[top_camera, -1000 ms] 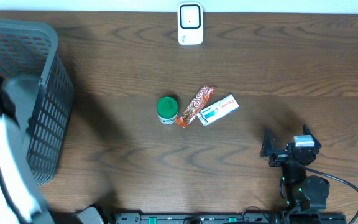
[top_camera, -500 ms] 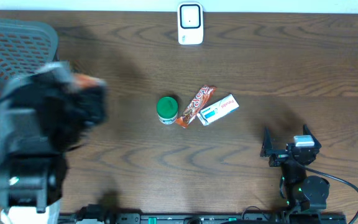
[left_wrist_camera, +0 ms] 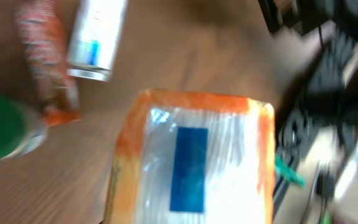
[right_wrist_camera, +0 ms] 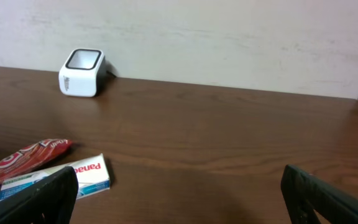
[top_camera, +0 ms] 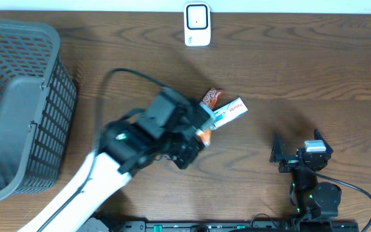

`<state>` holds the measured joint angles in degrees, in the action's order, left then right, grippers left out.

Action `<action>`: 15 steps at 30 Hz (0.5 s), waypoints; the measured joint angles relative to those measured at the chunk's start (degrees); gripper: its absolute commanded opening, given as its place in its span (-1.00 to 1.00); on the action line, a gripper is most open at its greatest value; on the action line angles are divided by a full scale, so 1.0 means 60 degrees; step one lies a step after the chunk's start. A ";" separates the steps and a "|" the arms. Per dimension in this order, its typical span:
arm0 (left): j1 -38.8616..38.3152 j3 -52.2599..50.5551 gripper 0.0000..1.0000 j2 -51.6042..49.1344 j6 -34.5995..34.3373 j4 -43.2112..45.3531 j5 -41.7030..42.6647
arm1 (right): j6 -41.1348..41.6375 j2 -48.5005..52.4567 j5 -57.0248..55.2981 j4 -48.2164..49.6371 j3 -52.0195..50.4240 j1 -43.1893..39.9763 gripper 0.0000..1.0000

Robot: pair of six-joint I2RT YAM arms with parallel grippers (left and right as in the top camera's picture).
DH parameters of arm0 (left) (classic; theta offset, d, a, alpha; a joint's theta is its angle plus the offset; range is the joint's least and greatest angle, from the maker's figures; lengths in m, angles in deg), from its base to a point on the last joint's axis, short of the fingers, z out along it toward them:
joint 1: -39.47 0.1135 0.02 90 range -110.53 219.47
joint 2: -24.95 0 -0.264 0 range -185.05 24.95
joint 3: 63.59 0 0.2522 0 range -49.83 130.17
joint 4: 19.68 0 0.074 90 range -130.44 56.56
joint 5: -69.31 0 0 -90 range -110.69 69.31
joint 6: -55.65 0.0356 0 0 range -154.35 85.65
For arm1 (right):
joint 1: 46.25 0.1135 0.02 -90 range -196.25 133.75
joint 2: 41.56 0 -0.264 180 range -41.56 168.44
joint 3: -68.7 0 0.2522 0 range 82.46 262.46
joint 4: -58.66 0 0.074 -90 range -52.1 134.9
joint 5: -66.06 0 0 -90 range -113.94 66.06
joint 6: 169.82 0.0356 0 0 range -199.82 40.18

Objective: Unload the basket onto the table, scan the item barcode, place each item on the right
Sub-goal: 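Carry the orange box out and set it on the table right of center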

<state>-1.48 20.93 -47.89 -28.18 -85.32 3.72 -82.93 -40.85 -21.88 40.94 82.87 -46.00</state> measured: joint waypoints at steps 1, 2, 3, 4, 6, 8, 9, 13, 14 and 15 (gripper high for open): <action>-0.0157 -0.0004 -0.70 -0.0310 0.0397 -0.0036 0.0208 | 0.0000 0.0000 -0.0004 0.0000 0.0000 0.0000 0.98; -0.0226 -0.0004 -0.70 -0.0488 0.0634 -0.0036 0.0350 | 0.0000 0.0000 -0.0004 0.0004 0.0000 0.0000 0.99; -0.0277 -0.0004 -0.70 -0.0714 0.0889 -0.0033 0.0535 | 0.0000 0.0000 -0.0004 0.0000 0.0000 0.0000 0.99; -0.0306 -0.0007 -0.70 -0.0951 0.1122 -0.0029 0.0725 | 0.0000 0.0000 -0.0004 0.0000 0.0000 0.0000 0.99; -0.0317 -0.0007 -0.71 -0.1417 0.1432 -0.0025 0.0991 | 0.0000 0.0000 -0.0004 0.0000 0.0000 0.0000 0.99; -0.0317 -0.0007 -0.71 -0.1891 0.1639 -0.0025 0.1217 | 0.0000 0.0000 -0.0004 0.0000 0.0000 0.0000 0.99; -0.0317 -0.0007 -0.71 -0.2106 0.1738 -0.0025 0.1373 | 0.0000 0.0000 -0.0004 0.0000 0.0000 0.0000 0.99; -0.0317 -0.0007 -0.72 -0.2951 0.2510 -0.0025 0.2565 | 0.0000 0.0000 -0.0004 0.0000 0.0000 0.0000 0.99; -0.0317 -0.0007 -0.71 -0.3104 0.2718 -0.0022 0.2885 | 0.0000 0.0000 -0.0004 0.0000 0.0000 0.0000 0.98; -0.0317 -0.0007 -0.71 -0.3228 0.2860 -0.0018 0.3158 | 0.0000 0.0000 -0.0004 0.0000 0.0000 0.0000 0.98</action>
<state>-3.38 20.89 -67.25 -11.02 -85.43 22.67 -82.93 -40.85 -21.90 40.94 82.87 -46.00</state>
